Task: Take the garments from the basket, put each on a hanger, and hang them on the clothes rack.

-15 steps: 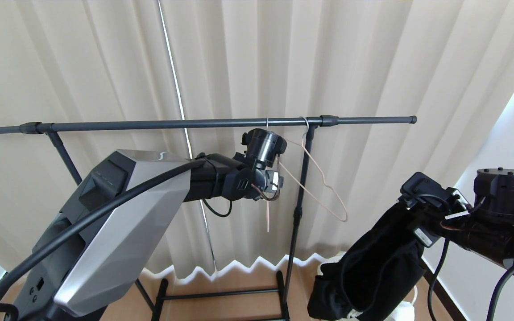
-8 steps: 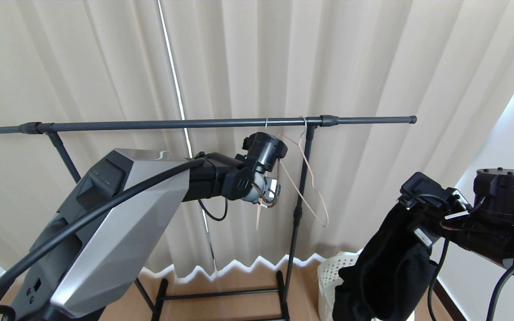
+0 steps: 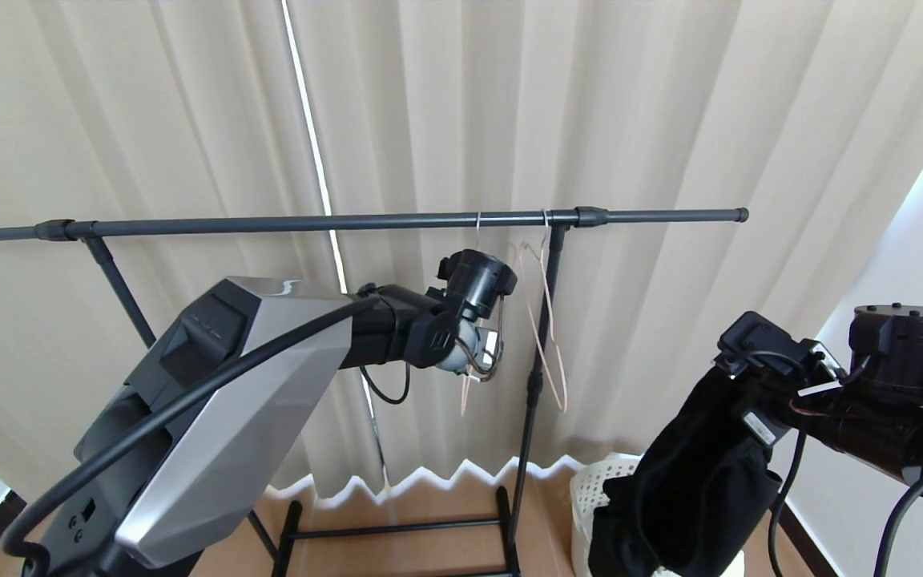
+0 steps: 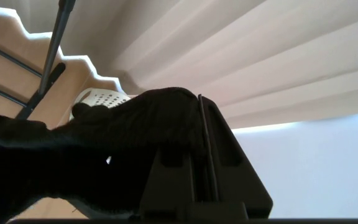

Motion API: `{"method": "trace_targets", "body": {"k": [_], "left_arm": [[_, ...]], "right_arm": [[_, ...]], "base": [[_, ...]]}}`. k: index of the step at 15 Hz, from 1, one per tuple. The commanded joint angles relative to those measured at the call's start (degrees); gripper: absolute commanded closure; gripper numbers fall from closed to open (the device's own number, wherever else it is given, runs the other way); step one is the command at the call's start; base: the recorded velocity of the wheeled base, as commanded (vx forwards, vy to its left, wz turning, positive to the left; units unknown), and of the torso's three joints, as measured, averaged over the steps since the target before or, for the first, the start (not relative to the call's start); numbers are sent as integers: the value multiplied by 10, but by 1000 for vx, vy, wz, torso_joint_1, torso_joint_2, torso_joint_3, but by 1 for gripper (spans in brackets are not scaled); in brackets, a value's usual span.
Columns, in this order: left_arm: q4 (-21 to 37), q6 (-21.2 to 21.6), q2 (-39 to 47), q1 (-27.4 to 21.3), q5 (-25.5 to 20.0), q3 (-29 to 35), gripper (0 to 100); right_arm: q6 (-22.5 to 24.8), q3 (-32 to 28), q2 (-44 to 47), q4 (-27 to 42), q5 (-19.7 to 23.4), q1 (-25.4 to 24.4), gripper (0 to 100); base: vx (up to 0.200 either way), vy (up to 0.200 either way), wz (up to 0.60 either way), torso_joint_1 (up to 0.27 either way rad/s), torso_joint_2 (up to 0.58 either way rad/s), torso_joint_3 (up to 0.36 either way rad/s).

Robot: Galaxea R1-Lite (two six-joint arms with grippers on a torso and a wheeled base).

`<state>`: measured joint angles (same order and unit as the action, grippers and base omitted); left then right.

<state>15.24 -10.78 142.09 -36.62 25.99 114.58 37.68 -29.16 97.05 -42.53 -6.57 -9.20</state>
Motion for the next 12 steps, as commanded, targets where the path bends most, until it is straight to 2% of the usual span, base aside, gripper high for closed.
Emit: {"method": "trace_targets", "body": {"k": [1,5,7,9,10,12], "left_arm": [[0,0,11,1,0,0,0],[-100,8,32,5,-2,0,0],[-135,17,35,6,-2,0,0],[-144,23,36,6,-2,0,0],[-144,23,38,6,-2,0,100],[-144,23,39,5,-2,0,100]], "right_arm": [[0,1,1,0,0,-1,100],[1,2,8,0,-1,-3,100],[0,3,8,0,-2,-4,100],[0,3,8,0,-2,-4,100],[0,3,8,0,-2,-4,100],[0,3,8,0,-2,-4,100]], "base": [[0,0,0,0,0,0],[0,0,0,0,0,0],[0,0,0,0,0,0],[0,0,0,0,0,0],[0,0,0,0,0,0],[0,0,0,0,0,0]]}}
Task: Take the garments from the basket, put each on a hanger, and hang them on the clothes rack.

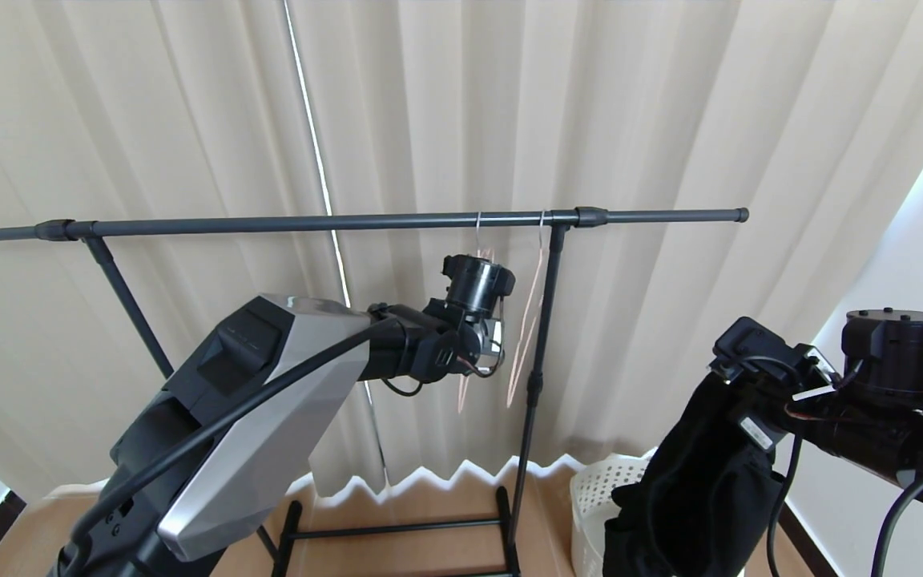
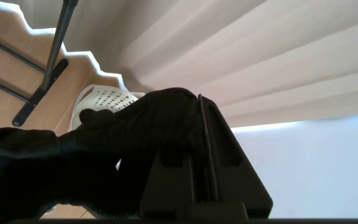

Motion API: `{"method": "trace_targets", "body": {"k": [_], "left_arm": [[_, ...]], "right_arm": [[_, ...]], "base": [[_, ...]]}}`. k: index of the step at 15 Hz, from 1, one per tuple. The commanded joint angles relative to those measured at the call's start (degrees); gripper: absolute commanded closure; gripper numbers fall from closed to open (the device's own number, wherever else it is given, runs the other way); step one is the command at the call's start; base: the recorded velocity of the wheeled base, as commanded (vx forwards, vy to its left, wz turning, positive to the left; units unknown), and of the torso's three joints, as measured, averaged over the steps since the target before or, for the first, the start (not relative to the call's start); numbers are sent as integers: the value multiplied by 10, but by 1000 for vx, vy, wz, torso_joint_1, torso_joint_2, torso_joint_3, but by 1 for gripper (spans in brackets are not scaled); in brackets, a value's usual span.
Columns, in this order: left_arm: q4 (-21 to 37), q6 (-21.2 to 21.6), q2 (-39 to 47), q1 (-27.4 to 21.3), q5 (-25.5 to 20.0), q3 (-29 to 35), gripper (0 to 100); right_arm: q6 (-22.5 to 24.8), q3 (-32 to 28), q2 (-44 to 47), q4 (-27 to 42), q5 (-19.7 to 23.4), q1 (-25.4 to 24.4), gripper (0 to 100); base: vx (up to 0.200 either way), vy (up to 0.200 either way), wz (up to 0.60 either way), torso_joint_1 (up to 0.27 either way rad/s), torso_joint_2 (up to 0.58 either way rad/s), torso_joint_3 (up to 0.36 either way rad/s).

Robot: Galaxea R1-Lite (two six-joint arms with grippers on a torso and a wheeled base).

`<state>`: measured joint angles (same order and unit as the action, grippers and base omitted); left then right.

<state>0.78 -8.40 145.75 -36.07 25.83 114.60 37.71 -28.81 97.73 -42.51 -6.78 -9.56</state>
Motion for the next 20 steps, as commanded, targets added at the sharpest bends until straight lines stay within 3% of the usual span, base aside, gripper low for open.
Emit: {"method": "trace_targets", "body": {"k": [1,17,20], "left_arm": [[-1,0,2,-1,1,0,100],[-1,-2,-50,-1,38,0,100],[-2,-4,-72,-3,39,-32,100]], "right_arm": [[0,0,1,0,0,0,100],[0,-2,-1,-1,0,0,100],[0,-1,-1,-1,0,0,100]], "base": [[0,0,0,0,0,0],[0,0,0,0,0,0],[0,0,0,0,0,0]]}}
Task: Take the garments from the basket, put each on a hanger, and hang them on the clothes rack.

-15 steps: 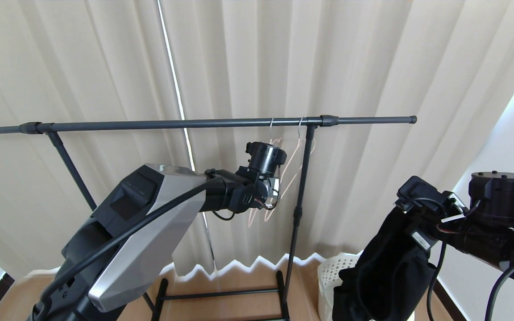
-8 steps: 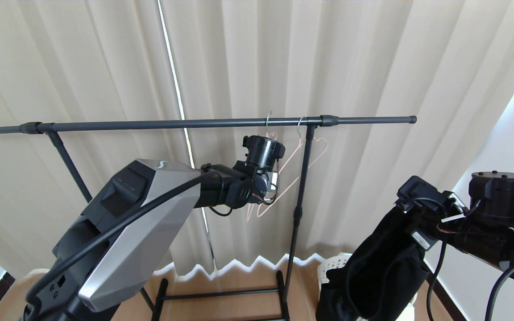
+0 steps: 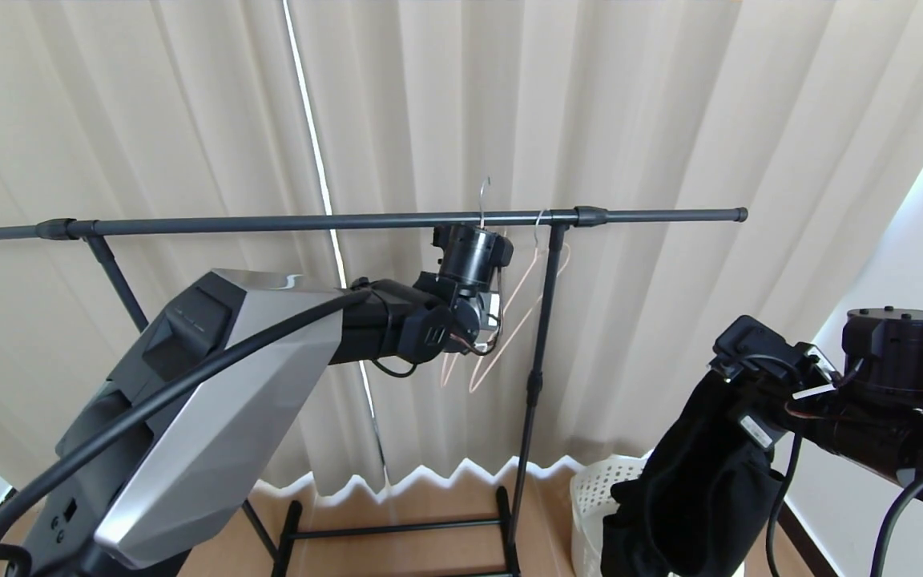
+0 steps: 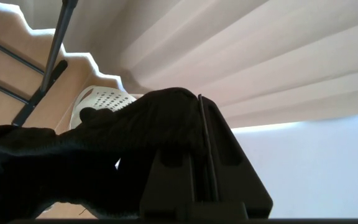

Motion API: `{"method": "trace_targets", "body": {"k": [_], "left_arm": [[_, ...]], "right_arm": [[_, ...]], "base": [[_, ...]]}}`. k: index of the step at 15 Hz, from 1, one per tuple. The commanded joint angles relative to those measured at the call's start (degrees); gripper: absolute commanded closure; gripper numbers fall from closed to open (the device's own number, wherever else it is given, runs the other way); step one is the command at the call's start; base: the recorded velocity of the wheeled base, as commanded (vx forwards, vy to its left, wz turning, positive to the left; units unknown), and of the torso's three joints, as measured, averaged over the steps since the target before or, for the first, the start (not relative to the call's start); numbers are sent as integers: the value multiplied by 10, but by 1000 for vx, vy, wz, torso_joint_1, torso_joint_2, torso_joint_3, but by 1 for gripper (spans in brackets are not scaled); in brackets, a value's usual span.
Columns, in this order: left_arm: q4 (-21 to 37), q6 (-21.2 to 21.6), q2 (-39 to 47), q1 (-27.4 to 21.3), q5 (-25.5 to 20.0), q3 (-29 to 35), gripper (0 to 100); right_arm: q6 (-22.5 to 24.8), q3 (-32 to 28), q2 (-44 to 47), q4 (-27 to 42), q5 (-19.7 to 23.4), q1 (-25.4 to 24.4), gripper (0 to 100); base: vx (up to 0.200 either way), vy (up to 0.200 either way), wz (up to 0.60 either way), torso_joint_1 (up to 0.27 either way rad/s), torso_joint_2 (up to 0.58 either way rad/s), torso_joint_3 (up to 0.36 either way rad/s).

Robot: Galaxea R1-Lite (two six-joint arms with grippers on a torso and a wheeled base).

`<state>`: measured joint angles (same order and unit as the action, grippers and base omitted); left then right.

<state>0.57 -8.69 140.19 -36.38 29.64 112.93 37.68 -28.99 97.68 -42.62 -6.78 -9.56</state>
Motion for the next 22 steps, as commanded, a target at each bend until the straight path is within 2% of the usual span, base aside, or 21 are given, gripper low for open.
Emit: {"method": "trace_targets", "body": {"k": [1,4,8,9,10,12,13,14,15,16,19,22], "left_arm": [[-1,-1,-26,-1,2,-30,100],[-35,1,-58,-1,2,-97,100],[-111,2,-124,-4,2,-244,100],[-111,2,-124,-4,2,-244,100],[-160,4,-164,-4,0,-323,100],[-199,5,-201,-4,-1,-392,100],[-202,5,-204,-4,-1,-397,100],[-234,5,-241,-4,-2,-468,100],[-242,5,-250,-4,-2,-484,100],[-270,7,-276,-4,-3,-536,100],[-332,28,-318,-4,-12,-623,100],[-378,53,-356,-4,-60,-700,100]], "right_arm": [[0,1,0,0,0,0,100],[0,1,1,0,0,0,100],[1,2,1,1,0,-3,100],[1,2,1,1,0,-3,100],[0,2,1,1,0,-9,100],[-1,1,1,0,0,-19,100],[-1,1,1,-1,0,-20,100],[-4,0,-3,-2,1,-29,100],[-5,-2,-4,-2,1,-31,100],[-15,-4,-5,-15,1,-37,100],[-69,-7,7,-70,-1,-53,100],[-77,-31,19,-77,-1,-54,100]], "base": [[0,0,0,0,0,0],[0,0,0,0,0,0],[0,0,0,0,0,0],[0,0,0,0,0,0],[0,0,0,0,0,0],[0,0,0,0,0,0],[0,0,0,0,0,0],[0,0,0,0,0,0],[0,0,0,0,0,0],[0,0,0,0,0,0],[0,0,0,0,0,0],[0,0,0,0,0,0]]}}
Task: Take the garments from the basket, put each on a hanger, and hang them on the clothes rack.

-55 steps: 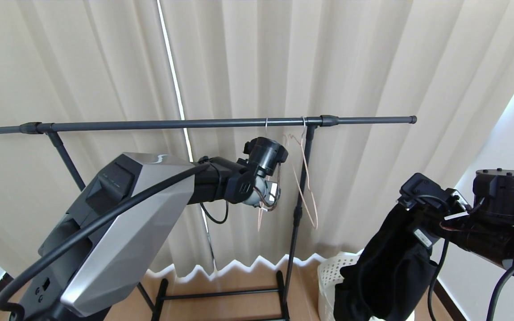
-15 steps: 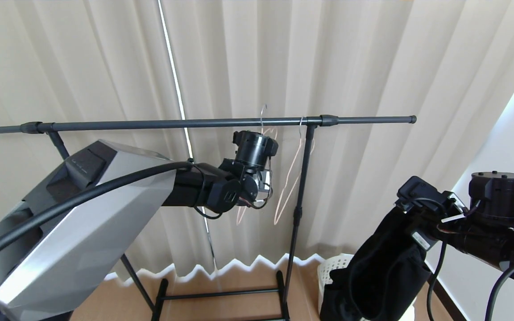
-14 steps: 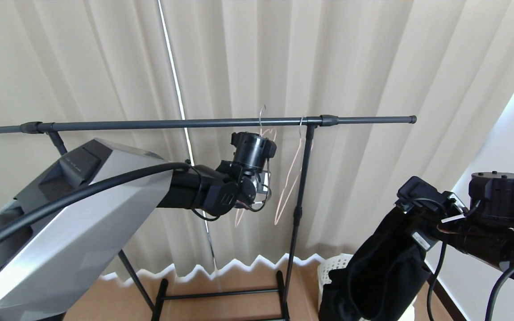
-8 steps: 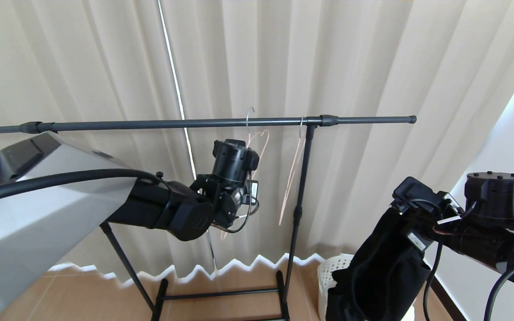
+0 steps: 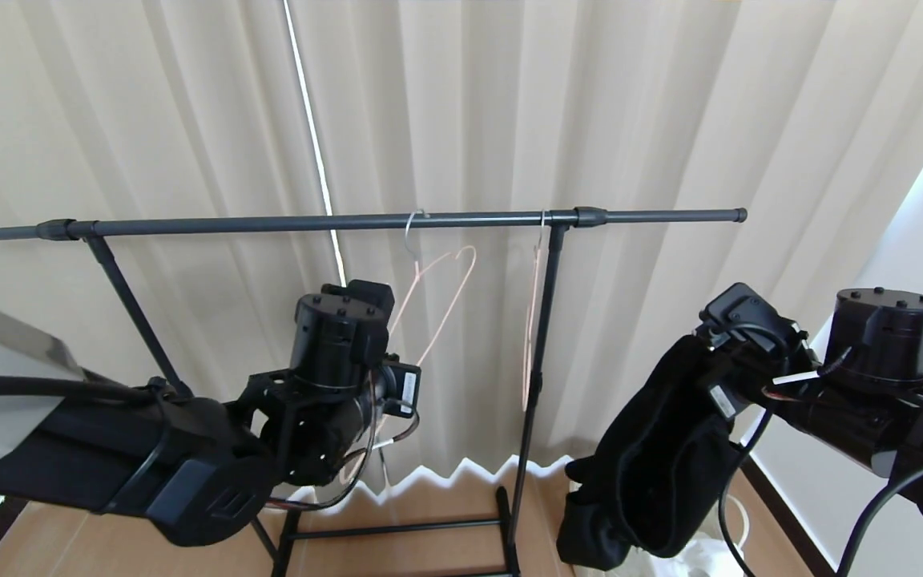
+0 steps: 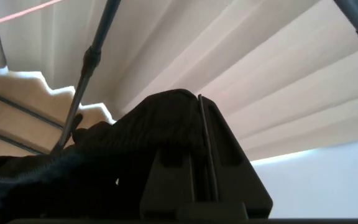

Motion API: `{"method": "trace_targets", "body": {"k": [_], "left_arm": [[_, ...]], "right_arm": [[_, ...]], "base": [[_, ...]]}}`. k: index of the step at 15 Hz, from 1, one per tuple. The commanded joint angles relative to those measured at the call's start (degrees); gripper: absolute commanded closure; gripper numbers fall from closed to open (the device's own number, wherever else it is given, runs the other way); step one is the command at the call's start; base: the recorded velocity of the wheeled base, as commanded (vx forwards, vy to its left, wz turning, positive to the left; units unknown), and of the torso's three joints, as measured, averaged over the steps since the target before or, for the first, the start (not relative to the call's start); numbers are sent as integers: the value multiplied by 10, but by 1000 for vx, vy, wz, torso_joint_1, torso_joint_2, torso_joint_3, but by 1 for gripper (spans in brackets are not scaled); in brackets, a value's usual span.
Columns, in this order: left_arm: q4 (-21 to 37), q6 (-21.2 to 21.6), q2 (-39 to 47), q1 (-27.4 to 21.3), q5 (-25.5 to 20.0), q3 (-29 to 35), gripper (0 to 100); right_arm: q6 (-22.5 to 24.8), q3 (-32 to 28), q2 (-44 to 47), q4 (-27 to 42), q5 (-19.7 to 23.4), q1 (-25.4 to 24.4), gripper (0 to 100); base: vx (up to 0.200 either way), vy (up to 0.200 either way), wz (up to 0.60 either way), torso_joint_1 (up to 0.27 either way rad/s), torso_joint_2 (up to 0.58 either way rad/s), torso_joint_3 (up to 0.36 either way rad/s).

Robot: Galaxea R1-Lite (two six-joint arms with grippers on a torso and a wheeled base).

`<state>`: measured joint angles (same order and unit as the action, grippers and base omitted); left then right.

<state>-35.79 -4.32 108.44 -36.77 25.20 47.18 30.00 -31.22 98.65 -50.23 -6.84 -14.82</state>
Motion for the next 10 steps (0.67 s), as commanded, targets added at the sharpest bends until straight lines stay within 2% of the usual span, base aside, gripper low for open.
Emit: {"method": "trace_targets", "body": {"k": [1,2,5,7,10], "left_arm": [[-30,19,-50,-1,-35,-65,100],[-46,25,-59,-1,-51,-82,100],[-114,29,-70,-14,-75,-125,100],[-184,37,-71,-23,-84,-153,100],[-237,73,-79,-27,-111,-194,100]], "right_arm": [[-27,-16,9,-1,-1,-3,100],[-60,-28,11,0,-7,-9,100],[-114,-62,18,0,-35,-28,100],[-137,-83,27,0,-51,-33,100],[-165,-111,46,-1,-83,-35,100]], "base": [[0,0,0,0,0,0],[0,0,0,0,0,0],[0,0,0,0,0,0],[0,0,0,0,0,0],[0,0,0,0,0,0]]}}
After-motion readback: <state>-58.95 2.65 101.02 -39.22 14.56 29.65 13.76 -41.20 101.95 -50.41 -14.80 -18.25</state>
